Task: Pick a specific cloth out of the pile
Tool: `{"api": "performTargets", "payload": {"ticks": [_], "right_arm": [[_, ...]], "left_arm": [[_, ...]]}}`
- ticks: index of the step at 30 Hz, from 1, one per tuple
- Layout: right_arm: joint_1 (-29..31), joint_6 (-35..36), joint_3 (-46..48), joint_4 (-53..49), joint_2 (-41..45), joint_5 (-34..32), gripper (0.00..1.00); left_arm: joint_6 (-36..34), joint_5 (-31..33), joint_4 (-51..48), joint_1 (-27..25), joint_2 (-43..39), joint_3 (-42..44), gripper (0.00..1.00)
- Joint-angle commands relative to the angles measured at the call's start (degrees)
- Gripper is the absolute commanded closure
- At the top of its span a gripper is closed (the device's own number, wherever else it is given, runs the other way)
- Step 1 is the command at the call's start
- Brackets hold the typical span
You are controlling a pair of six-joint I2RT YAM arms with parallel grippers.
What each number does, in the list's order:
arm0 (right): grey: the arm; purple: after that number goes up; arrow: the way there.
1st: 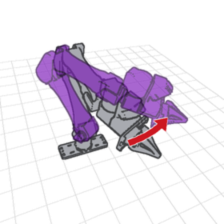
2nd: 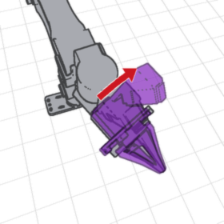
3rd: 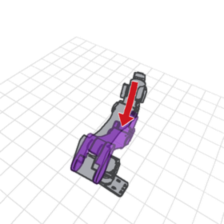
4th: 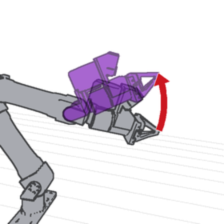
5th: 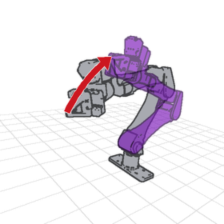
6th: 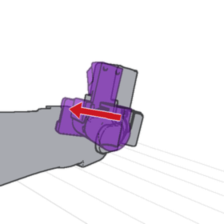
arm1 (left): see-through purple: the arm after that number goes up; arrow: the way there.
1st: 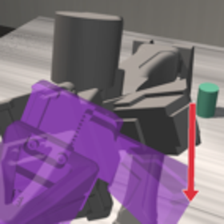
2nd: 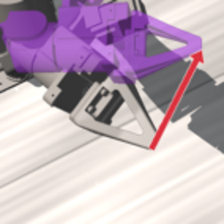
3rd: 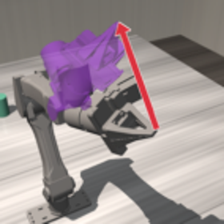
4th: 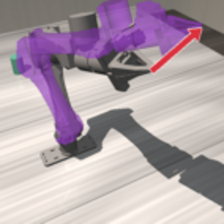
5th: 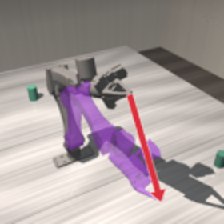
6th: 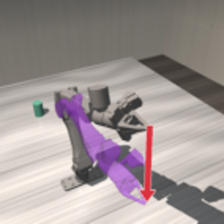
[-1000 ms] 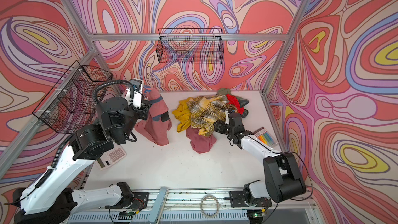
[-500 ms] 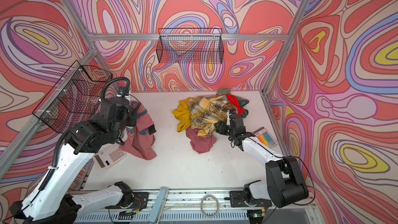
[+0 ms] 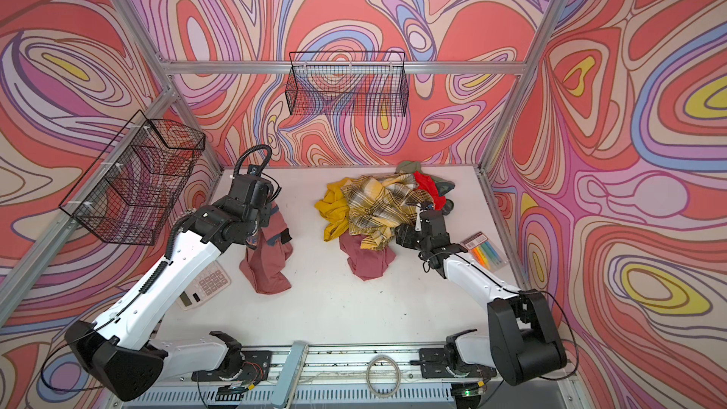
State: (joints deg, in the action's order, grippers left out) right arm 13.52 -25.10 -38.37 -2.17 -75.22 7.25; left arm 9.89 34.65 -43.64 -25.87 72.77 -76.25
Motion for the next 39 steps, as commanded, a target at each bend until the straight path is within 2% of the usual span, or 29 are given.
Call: {"api": "performTargets", "payload": {"ticks": [1, 7, 14, 26, 27, 28, 29, 31, 34, 37, 39], "right_arm": [[-0.3, -0.1, 1.5, -0.6, 1.6, -0.9, 0.26], [-0.3, -0.3, 2.4, 0.0, 2.2, -0.6, 0.26], [-0.3, 0.2, 1.5, 0.2, 1.3, 0.7, 0.27], [-0.3, 0.7, 2.0, -0.1, 0.9, 1.1, 0.27], [-0.3, 0.7, 2.0, -0.2, 0.8, 1.1, 0.27], [-0.3, 0.9, 1.9, -0.3, 0.6, 1.0, 0.27], [-0.3, 0.9, 1.7, -0.6, 0.5, 0.9, 0.27], [-0.3, 1.3, 1.3, -0.7, 0.3, 0.8, 0.27], [-0.3, 1.9, 0.8, -1.2, 0.3, 0.4, 0.27], [-0.3, 2.8, 0.1, -2.4, 0.6, -0.5, 0.27], [-0.3, 3.5, -0.1, -3.1, 1.2, -1.1, 0.27]], "left_arm": [[4.2, -0.1, 7.6, 0.2, -3.1, 2.2, 1.00], [15.3, -0.6, 5.0, -1.7, -8.8, 12.9, 1.00], [29.5, -9.7, 1.6, -2.2, -14.8, 25.0, 1.00], [41.8, -22.1, -3.1, -2.2, -14.1, 36.2, 1.00], [42.3, -23.1, -2.8, -2.3, -13.9, 37.2, 0.95], [42.7, -24.2, -2.2, -2.2, -13.7, 38.2, 0.73], [43.3, -24.7, -1.9, -2.3, -13.3, 39.1, 0.56], [44.2, -25.6, -1.3, -2.2, -12.8, 40.0, 0.37], [44.5, -25.5, -0.8, -2.3, -12.6, 40.3, 0.21], [43.6, -22.7, -2.7, -3.2, -15.1, 38.5, 0.21], [43.7, -16.1, -6.0, -6.8, -18.6, 36.2, 0.18]]}}
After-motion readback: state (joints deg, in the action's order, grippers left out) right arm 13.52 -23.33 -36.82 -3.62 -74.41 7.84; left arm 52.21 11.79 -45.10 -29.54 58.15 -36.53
